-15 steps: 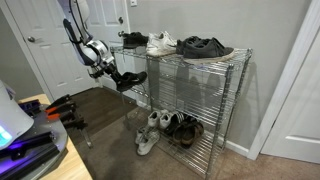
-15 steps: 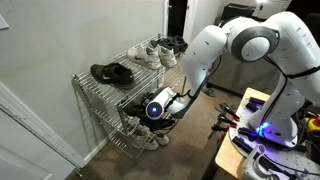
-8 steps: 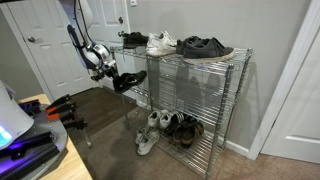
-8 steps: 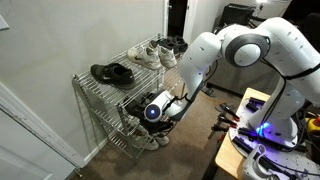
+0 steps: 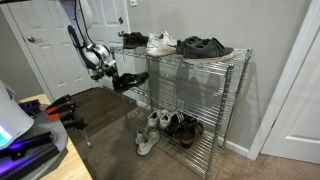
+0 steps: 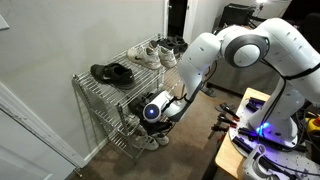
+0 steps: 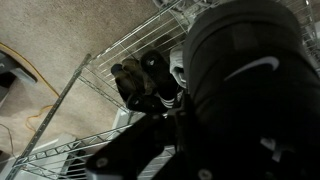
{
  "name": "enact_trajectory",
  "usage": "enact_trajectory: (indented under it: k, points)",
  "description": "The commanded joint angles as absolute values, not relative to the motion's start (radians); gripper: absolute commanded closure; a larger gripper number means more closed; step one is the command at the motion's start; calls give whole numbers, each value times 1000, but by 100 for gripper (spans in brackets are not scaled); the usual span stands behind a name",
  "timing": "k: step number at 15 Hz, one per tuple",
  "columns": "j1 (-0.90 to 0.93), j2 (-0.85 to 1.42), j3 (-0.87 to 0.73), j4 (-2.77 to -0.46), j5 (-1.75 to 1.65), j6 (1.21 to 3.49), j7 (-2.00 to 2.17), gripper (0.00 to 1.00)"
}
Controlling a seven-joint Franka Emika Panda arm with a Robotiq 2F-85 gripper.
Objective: Lift the black shoe from the second shelf and put it on the first shelf with its pair
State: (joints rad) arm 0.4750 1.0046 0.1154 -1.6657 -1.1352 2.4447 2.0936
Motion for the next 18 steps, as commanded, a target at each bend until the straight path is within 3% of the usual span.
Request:
enact_trajectory:
  k: [1,10,18]
  points:
    - [442,987,147,-1693,-1078,2459,2001,96]
    - [447,819,154,-1853,-991,2417,1867,96]
    - [448,573,189,-2052,-841,2097,1646,96]
